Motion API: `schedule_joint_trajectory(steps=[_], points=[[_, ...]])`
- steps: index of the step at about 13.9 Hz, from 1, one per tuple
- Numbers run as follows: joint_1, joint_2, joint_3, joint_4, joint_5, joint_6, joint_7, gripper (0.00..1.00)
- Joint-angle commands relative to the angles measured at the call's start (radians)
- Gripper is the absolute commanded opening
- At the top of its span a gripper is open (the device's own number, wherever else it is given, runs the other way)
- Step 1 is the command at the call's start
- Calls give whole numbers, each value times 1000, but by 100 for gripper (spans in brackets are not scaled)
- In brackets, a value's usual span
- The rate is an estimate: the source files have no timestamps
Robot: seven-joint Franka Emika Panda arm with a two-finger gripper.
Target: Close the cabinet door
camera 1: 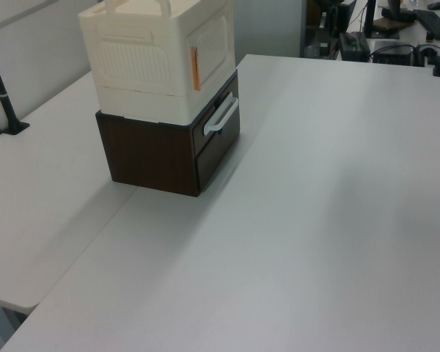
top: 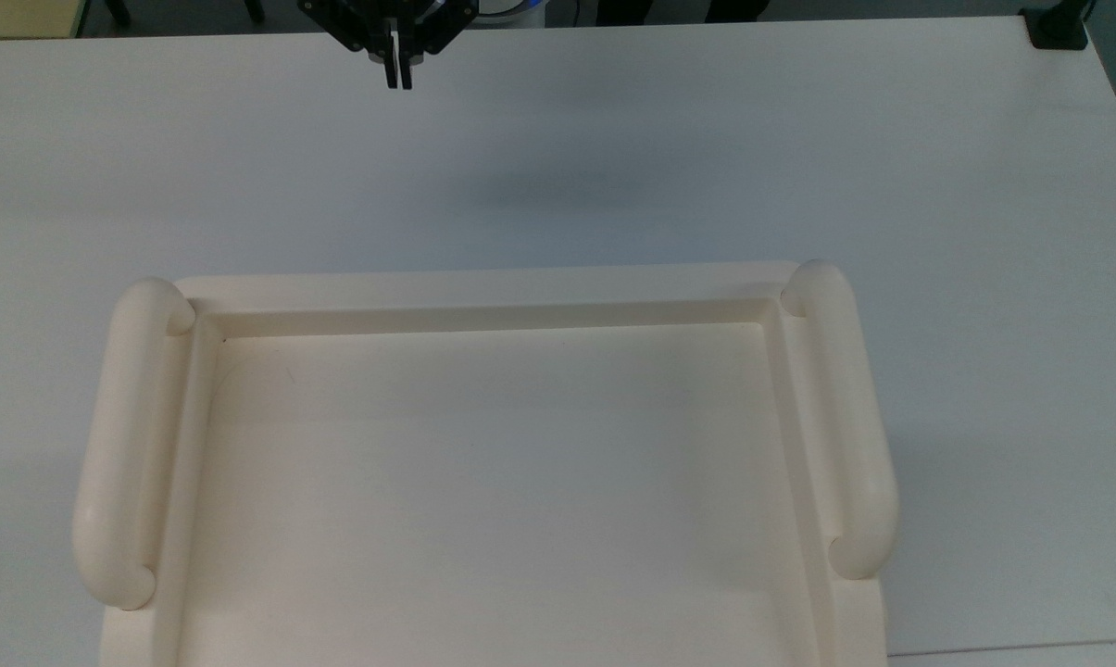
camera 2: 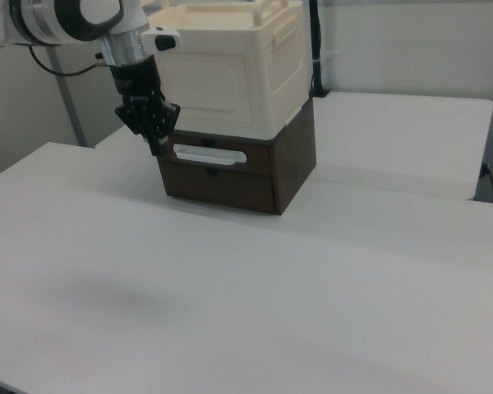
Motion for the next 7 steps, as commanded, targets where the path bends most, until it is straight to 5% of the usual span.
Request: schedule_joint_trajectory(steps=[1,2,5,7], points=[[10,-38,-1,-44,-21,-15,-6,58],[8,-37,0,-44,-21,-15,-8,77],[7,-35,-1,-45,-24,-13,-9,100],[1,-35,-3,-42,-24,-9,-9,100]])
